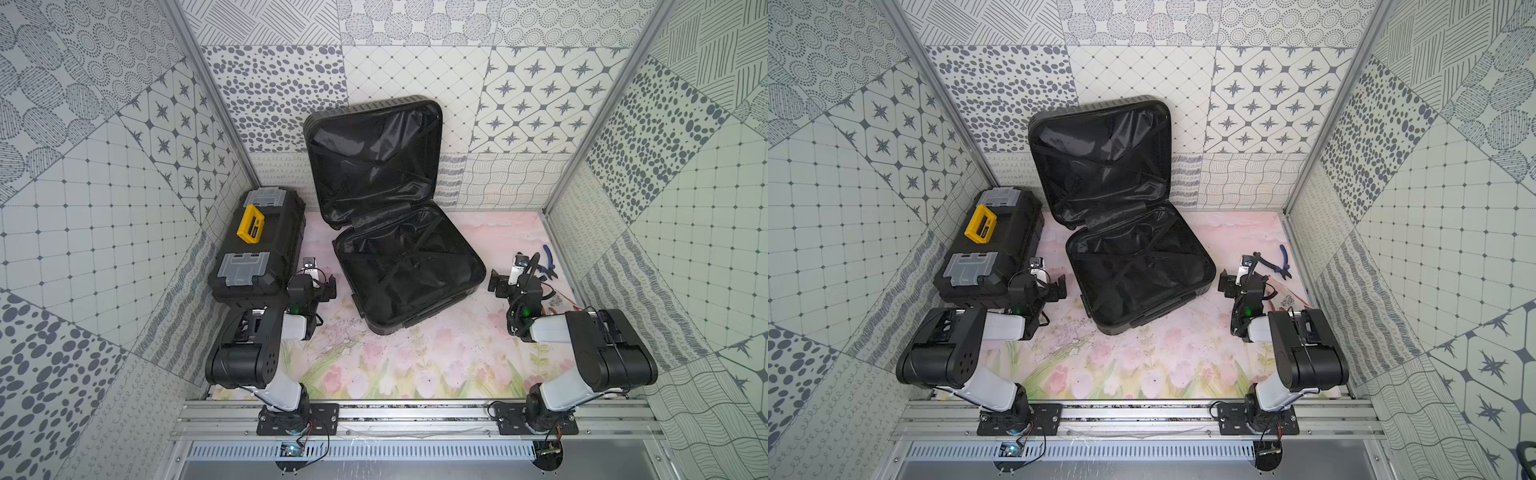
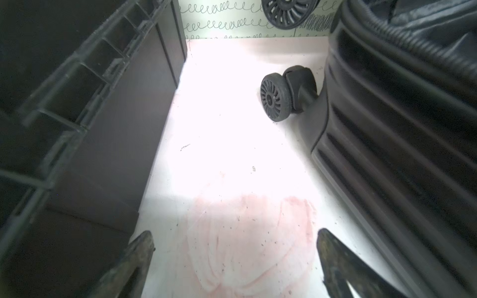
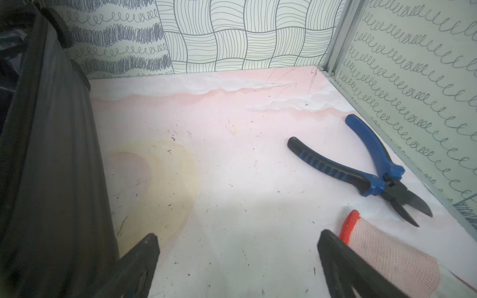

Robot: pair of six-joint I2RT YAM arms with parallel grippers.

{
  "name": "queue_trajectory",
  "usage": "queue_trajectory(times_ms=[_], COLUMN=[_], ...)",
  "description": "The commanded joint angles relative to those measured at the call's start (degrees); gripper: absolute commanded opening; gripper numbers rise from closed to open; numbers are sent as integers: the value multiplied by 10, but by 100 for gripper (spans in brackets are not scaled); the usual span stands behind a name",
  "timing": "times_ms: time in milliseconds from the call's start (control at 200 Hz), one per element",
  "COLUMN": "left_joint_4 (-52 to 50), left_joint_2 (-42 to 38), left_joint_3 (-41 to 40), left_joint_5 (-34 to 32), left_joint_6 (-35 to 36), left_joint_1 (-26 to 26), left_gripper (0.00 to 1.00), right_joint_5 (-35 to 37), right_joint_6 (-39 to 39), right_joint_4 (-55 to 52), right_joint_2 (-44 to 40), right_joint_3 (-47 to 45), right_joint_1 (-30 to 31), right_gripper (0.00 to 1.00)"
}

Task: Close the suitcase zippers
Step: Close the suitcase at the center of the board.

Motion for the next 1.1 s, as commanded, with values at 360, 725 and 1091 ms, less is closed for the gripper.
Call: queue_trajectory(times_ms=[360, 725, 1091], left_joint_4=[29, -1, -475], left_joint_2=[2, -114, -382], left_joint_3=[-2, -36, 152], left_joint_5=[-5, -15, 15], left_joint_6=[0, 23, -24], left_joint_1=[13, -10, -14], left_gripper=[99, 99, 99], right_joint_5=[-1, -18, -130], right_joint_6=[-2, 9, -14], right_joint_4=[25, -81, -304], right_joint_2=[-2, -83, -295], right_joint_3=[4, 27, 79], right_joint_1=[0, -15, -39], right_gripper=[98, 98, 98])
